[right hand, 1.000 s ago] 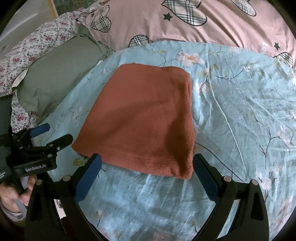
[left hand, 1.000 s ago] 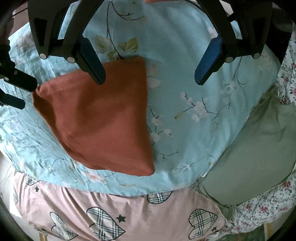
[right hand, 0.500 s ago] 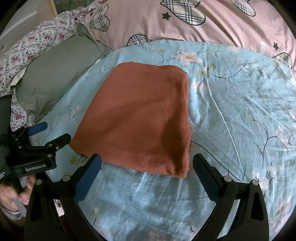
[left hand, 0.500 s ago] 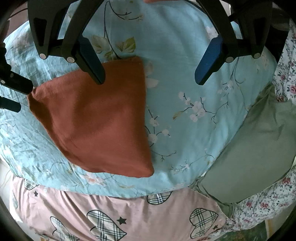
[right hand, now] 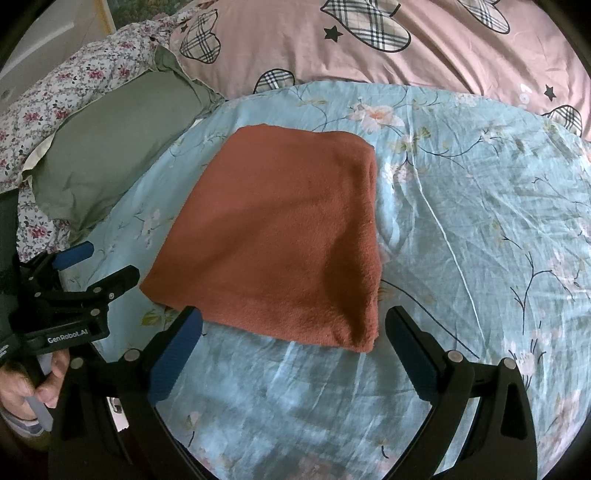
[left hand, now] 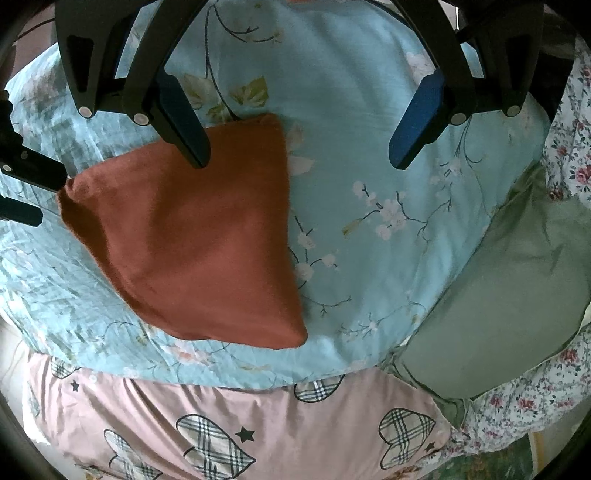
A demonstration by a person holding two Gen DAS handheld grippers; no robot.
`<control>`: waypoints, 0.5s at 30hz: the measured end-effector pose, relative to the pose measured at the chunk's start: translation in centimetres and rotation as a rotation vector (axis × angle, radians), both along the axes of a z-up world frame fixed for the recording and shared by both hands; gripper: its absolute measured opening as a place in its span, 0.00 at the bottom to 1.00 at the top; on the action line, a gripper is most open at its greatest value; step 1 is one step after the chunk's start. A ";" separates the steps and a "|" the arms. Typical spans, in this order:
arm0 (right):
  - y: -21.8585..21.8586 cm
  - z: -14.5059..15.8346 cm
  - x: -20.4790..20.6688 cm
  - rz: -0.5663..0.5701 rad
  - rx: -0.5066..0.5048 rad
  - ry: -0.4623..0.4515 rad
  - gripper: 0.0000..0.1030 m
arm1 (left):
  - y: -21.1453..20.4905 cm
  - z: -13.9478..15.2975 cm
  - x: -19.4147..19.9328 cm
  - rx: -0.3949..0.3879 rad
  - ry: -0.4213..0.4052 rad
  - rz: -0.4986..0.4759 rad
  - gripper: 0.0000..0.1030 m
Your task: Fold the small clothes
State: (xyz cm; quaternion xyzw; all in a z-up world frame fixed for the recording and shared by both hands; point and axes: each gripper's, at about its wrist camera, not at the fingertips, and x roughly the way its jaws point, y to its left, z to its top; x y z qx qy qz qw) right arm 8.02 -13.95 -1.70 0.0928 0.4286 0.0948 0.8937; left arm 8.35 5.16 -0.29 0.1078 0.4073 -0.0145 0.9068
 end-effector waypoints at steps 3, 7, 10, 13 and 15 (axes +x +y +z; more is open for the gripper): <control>0.4 0.3 -0.3 0.003 -0.001 -0.006 0.97 | 0.1 0.2 -0.2 -0.005 -0.007 0.000 0.95; 0.8 0.4 -0.5 0.010 -0.008 -0.007 0.97 | 0.2 0.4 -0.4 -0.014 -0.014 -0.005 0.95; 1.1 0.4 -0.6 0.007 -0.010 -0.006 0.97 | 0.2 0.5 -0.5 -0.016 -0.014 -0.008 0.95; 1.2 0.4 -0.6 0.004 -0.008 -0.006 0.97 | 0.3 0.5 -0.5 -0.018 -0.015 -0.007 0.95; 1.2 0.5 -0.6 0.003 -0.008 -0.006 0.97 | 0.3 0.5 -0.5 -0.018 -0.015 -0.008 0.95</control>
